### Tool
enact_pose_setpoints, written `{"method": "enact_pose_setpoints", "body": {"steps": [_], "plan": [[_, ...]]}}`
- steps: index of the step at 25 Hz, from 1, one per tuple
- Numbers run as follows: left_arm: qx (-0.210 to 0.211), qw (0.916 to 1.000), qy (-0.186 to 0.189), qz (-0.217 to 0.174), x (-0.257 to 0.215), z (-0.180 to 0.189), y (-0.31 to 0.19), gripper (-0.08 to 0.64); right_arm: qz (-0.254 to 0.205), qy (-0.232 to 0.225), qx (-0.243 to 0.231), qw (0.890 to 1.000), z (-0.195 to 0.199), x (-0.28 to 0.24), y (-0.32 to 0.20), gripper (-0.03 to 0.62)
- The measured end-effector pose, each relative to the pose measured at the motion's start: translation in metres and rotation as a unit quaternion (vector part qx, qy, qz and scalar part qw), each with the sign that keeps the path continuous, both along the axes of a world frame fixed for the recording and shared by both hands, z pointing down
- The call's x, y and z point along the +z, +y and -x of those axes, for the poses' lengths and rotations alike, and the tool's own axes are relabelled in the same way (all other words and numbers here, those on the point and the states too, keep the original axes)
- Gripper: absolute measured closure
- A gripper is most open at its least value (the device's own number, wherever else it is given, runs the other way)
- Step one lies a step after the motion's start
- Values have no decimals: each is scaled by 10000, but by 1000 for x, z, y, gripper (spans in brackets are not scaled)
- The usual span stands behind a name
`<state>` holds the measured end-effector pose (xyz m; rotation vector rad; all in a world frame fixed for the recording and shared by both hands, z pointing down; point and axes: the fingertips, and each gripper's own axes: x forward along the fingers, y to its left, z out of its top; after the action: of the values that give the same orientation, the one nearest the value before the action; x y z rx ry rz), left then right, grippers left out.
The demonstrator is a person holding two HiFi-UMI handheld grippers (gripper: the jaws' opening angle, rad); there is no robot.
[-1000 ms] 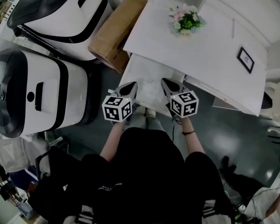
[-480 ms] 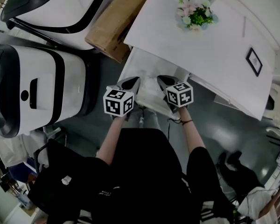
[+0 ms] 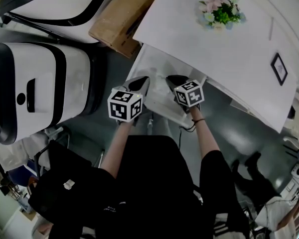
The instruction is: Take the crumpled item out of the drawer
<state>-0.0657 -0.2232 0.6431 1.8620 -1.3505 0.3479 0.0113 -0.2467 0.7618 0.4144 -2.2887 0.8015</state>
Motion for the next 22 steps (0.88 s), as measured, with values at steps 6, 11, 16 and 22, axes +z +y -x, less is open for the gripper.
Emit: {"method": "enact_pose_setpoints", "body": {"steps": [6,11,16,22], "plan": [[-38,9999,8,95,5,2,-3,561,50,234,-282,9993,5,27,6,504],[-115,9998,26,152,7,4,-5,563,81,449,-367,9983,5,45,9,425],[-171,9997,77,127,6,5,-4,563,-62,655,-571,9962,5,58,10,390],[-196,9997,96,110,5,6,-3,563,-104,905,-873,9920,9,70,11,390]]}}
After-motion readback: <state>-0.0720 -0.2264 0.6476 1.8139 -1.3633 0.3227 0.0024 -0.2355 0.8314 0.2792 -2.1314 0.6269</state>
